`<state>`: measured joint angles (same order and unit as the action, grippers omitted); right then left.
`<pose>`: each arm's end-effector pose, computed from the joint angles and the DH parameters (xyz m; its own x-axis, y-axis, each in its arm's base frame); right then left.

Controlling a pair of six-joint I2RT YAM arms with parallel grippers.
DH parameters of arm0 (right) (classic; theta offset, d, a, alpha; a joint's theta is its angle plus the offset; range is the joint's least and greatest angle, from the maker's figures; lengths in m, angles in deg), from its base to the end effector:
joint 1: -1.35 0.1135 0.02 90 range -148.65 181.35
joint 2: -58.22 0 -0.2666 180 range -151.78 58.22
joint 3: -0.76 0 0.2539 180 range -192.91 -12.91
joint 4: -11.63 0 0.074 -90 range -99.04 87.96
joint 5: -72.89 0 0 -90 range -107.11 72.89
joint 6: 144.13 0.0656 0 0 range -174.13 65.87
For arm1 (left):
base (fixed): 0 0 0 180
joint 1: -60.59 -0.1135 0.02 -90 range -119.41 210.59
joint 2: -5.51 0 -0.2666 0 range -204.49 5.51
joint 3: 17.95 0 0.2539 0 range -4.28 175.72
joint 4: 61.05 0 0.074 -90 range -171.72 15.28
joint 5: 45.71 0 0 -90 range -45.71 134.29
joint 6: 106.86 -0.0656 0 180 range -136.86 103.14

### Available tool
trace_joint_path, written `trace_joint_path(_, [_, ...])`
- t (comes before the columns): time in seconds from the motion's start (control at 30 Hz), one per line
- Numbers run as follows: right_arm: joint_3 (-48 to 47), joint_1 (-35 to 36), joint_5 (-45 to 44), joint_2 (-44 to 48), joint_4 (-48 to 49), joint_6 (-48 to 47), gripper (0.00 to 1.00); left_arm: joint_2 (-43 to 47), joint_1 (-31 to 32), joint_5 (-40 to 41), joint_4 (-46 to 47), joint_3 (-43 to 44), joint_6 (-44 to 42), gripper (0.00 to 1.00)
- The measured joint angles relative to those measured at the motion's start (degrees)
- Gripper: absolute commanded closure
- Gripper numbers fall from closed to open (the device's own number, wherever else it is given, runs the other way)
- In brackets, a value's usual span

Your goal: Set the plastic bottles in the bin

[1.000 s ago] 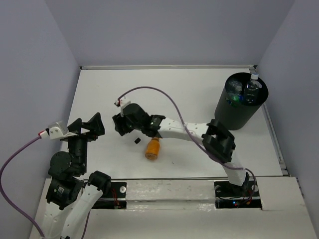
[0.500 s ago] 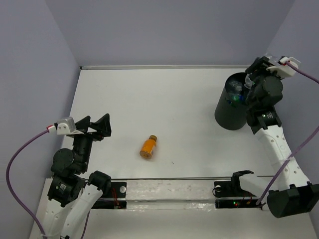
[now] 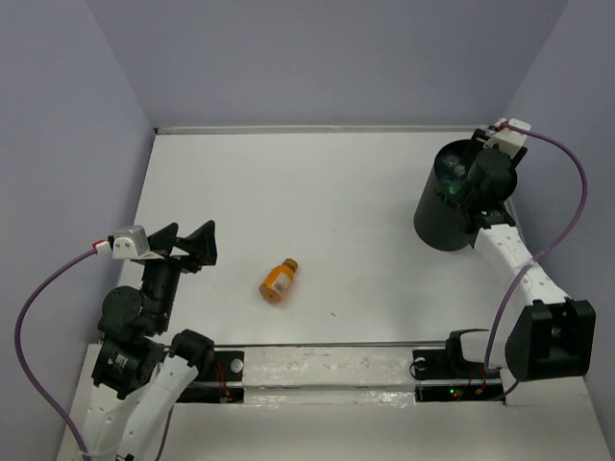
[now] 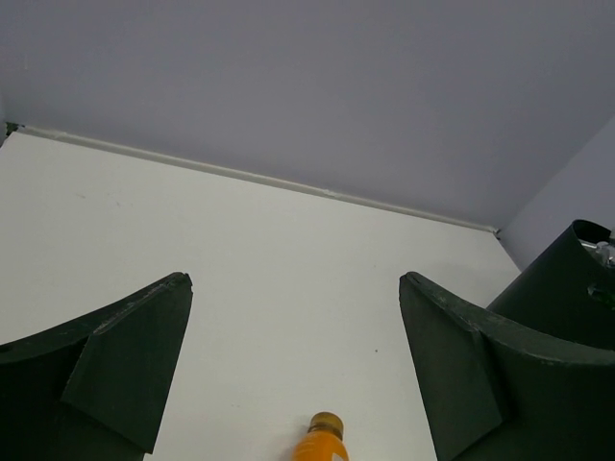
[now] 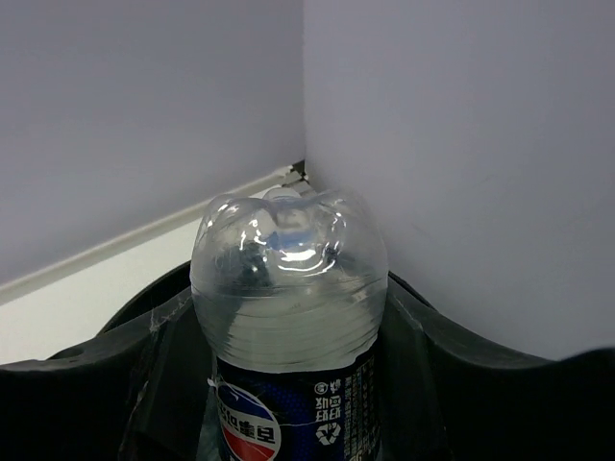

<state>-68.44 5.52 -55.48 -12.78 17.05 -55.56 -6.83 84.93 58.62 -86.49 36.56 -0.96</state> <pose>0.3143 -0.0179 0.3655 0.0490 -0.0160 -0.9987 0.5622 0.8268 0.0143 0.0791 -0.0180 0.3805 0.2020 -0.3827 -0.9015 0.2482 0.9104 -0.3309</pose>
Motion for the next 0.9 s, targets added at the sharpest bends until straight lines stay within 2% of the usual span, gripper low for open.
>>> trace_joint_path(0.03, [1.3, 0.0, 0.0, -0.4, 1.3, -0.8, 0.34, 0.0, 0.1, 0.0, 0.0, 0.0, 0.0, 0.01])
trace_joint_path(0.07, [2.7, 0.0, 0.0, -0.5, 3.4, -1.6, 0.21, 0.0, 0.1, 0.0, 0.0, 0.0, 0.0, 0.01])
trace_joint_path(0.17, [4.4, -0.2, 0.4, 0.0, 5.4, -2.3, 0.08, 0.0, 0.1, 0.0, 0.0, 0.0, 0.0, 0.01])
trace_joint_path(0.43, [3.2, -0.2, 3.8, 4.5, 1.2, 1.9, 0.04, -0.1, 0.1, 0.0, 0.0, 0.0, 0.0, 0.01])
trace_joint_path(0.6, [-0.6, 1.9, 6.1, 7.9, -5.5, 7.0, 0.04, -0.6, 0.1, 0.1, 0.0, 0.0, 0.0, 0.01])
trace_joint_path(0.7, [-2.1, 8.5, 7.2, 9.2, -8.5, 9.3, 0.03, -0.9, 0.1, 0.5, 0.0, 0.0, 0.0, 0.01])
trace_joint_path(0.8, [-3.1, 22.6, 9.9, 8.7, -12.5, 13.9, 0.03, -1.2, 0.1, 0.8, 0.0, 0.0, 0.0, 0.01])
trace_joint_path(0.9, [-2.6, 32.8, 11.6, 6.1, -14.2, 18.7, 0.02, -1.7, 0.0, 1.2, 0.0, 0.0, 0.0, 0.01])
